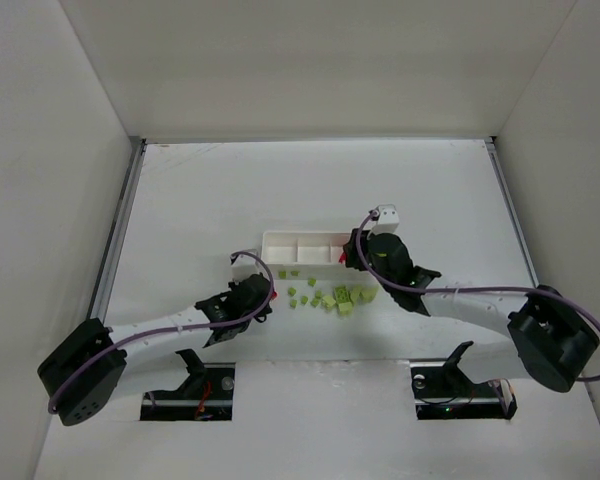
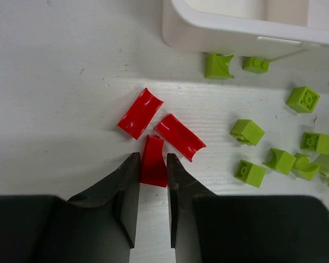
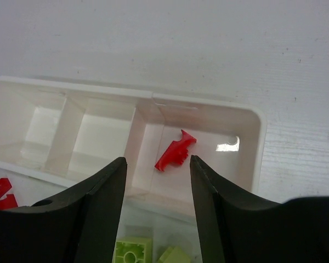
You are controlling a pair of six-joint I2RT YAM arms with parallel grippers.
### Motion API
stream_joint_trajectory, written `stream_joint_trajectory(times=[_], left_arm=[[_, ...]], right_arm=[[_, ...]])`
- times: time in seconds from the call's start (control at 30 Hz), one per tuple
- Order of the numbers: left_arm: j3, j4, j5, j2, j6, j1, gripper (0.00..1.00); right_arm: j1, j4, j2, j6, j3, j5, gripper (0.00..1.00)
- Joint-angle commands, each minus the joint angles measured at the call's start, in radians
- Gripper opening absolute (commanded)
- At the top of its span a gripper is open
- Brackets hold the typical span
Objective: Sort the legos into containers by color
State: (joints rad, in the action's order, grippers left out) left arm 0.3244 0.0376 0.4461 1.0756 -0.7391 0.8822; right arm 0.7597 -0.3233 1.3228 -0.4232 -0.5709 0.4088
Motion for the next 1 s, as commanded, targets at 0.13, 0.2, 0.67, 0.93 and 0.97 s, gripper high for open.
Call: stream_joint_trajectory(times=[0.13,0.2,0.67,0.93,0.97], left_arm=[[0.177,-0.149,0.051,-0.138,0.024,0.077,0.09],[0.231,-0.137,0.052,-0.144,0.036,0.085,0.1],[0.718,0.251,-0.211,0.504,0.149,0.062,0.14],[0.86,0.229,-0.244,0.707,0.153,0.076,0.3],[0.852,0.231,-0.233,0.701,0.158,0.08,0.34]], right_arm=[[-0.001,-0.109,-0.129,-0.026,0.061,0.051,0.56],[-0.009,-0.112,-0.166,-0.038,0.08,0.068,0.58],[-0.133,-0.102,-0.303,-0.146,0.177,0.182,0.65],[-0.159,-0.097,-0.324,-0.157,0.187,0.174,0.65],[-0.155,-0.097,-0.324,-0.155,0.186,0.173,0.65]])
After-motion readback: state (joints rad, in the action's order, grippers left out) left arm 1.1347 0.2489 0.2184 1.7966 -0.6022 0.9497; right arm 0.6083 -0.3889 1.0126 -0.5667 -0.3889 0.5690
